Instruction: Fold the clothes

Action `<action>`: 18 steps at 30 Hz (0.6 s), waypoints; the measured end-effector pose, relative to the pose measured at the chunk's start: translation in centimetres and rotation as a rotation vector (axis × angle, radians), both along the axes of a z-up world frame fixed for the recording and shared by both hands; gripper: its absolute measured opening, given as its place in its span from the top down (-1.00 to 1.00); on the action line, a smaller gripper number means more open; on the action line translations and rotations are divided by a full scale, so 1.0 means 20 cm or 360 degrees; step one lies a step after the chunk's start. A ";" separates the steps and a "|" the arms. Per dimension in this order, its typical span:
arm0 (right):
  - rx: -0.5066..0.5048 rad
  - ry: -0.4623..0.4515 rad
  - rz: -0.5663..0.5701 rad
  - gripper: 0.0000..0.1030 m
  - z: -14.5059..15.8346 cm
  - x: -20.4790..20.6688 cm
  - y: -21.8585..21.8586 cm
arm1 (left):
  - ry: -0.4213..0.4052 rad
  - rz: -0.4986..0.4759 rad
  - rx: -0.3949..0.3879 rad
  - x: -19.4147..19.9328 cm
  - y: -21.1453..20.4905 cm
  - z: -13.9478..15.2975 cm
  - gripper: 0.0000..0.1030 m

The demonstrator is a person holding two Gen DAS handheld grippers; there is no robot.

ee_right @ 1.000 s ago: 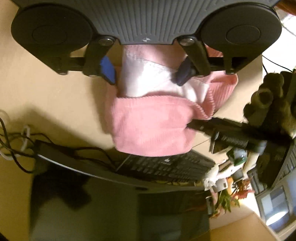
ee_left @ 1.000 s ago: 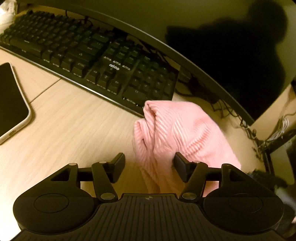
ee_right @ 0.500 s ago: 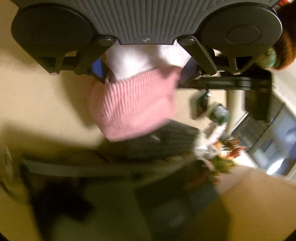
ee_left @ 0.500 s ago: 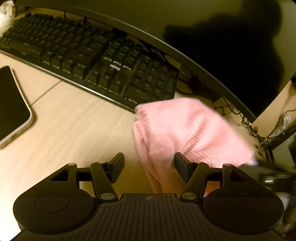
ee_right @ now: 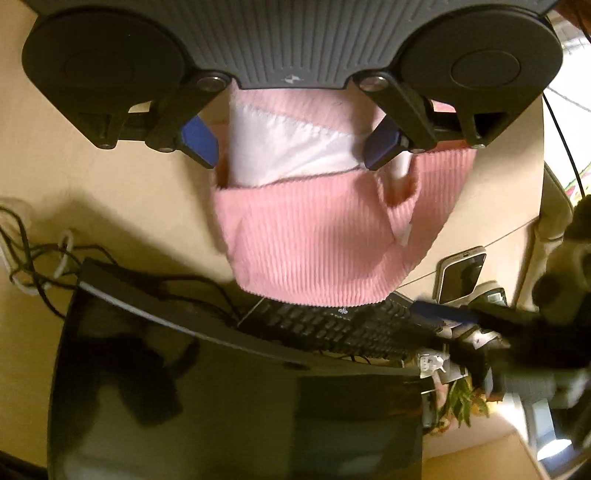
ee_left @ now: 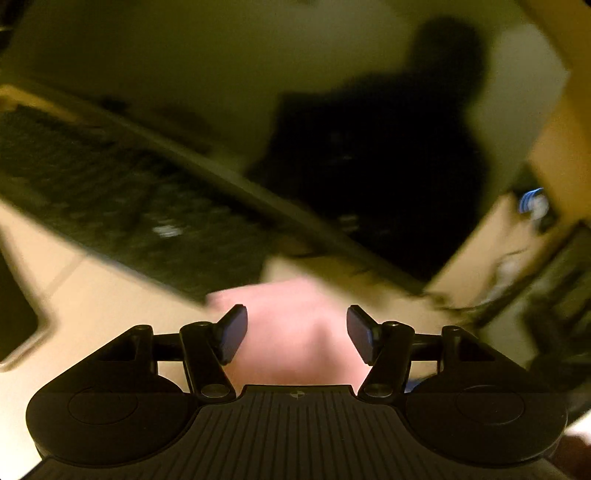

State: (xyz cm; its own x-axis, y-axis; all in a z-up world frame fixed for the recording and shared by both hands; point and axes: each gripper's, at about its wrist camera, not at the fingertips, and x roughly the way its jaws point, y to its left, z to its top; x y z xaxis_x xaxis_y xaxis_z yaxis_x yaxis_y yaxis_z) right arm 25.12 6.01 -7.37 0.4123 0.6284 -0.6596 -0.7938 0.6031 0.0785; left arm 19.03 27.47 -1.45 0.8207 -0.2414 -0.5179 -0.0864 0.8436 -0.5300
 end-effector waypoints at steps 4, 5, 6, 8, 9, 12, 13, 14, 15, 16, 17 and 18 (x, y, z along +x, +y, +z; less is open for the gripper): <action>-0.0053 -0.0036 -0.0052 -0.77 -0.03 -0.04 0.05 | 0.0127 -0.0101 0.0004 0.14 0.00 -0.15 -0.18; -0.0066 -0.0039 -0.0069 -0.84 -0.04 -0.05 0.06 | 0.0177 -0.0103 0.0007 0.17 0.01 -0.21 -0.16; -0.0076 -0.0043 -0.0086 -0.93 -0.05 -0.06 0.07 | 0.0228 -0.0104 0.0011 0.20 0.02 -0.27 -0.16; -0.0084 -0.0063 -0.0123 -1.00 -0.05 -0.05 0.08 | 0.0216 -0.0115 0.0008 0.21 0.04 -0.30 -0.16; -0.0075 -0.0064 -0.0140 -1.00 -0.04 -0.05 0.08 | 0.0207 -0.0118 0.0008 0.22 0.04 -0.29 -0.17; -0.0032 -0.0093 -0.0195 -1.00 0.00 -0.07 0.04 | 0.0175 -0.0087 0.0037 0.20 0.03 -0.27 -0.17; -0.0018 -0.0104 -0.0210 -1.00 0.02 -0.08 0.02 | 0.0159 -0.0047 0.0062 0.16 0.02 -0.25 -0.19; -0.0002 -0.0114 -0.0215 -1.00 0.03 -0.10 -0.01 | 0.0137 0.0010 0.0092 0.11 0.00 -0.22 -0.27; 0.0013 -0.0124 -0.0220 -1.00 0.05 -0.12 -0.05 | 0.0114 0.0068 0.0122 0.06 -0.03 -0.20 -0.38; 0.0030 -0.0128 -0.0224 -1.00 0.07 -0.14 -0.08 | 0.0091 0.0126 0.0152 0.00 -0.06 -0.17 -0.72; 0.0051 -0.0119 -0.0224 -1.00 0.08 -0.16 -0.13 | 0.0060 0.0206 0.0199 -0.08 -0.08 -0.15 -0.87; 0.0072 -0.0109 -0.0224 -1.00 0.10 -0.18 -0.17 | 0.0037 0.0283 0.0245 -0.15 -0.12 -0.13 -0.87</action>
